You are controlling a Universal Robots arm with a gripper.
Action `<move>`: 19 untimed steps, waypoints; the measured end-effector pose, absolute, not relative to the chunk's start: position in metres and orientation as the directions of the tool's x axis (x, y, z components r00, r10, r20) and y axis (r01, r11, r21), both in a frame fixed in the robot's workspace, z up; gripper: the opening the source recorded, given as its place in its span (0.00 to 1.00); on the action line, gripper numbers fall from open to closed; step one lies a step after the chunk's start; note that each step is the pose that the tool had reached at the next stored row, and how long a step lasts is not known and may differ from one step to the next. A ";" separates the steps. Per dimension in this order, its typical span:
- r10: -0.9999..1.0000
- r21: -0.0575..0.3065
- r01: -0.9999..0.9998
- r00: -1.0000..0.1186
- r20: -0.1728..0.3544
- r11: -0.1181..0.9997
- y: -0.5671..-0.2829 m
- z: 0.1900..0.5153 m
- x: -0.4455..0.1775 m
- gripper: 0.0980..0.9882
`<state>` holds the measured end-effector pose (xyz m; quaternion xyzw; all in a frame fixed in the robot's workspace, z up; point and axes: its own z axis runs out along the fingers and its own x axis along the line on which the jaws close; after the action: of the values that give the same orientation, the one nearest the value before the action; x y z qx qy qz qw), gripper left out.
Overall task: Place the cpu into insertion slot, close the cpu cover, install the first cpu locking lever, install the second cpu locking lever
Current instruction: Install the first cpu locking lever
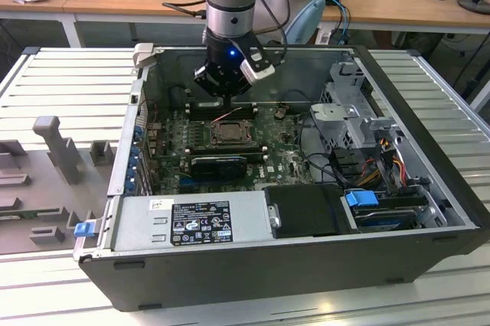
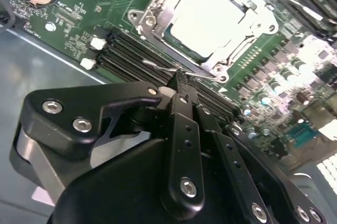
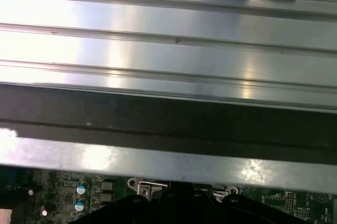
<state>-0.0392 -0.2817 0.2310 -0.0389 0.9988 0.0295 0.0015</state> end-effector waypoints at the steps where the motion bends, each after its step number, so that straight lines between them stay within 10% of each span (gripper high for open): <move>1: -0.077 0.062 -0.077 -0.997 -0.006 0.995 -0.282 0.230 -0.038 0.01; 19: -0.033 0.053 -0.034 -0.999 -0.018 0.998 -0.280 0.212 -0.022 0.01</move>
<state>-0.0218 -0.2797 0.2116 -0.0169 0.9995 0.0266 0.0086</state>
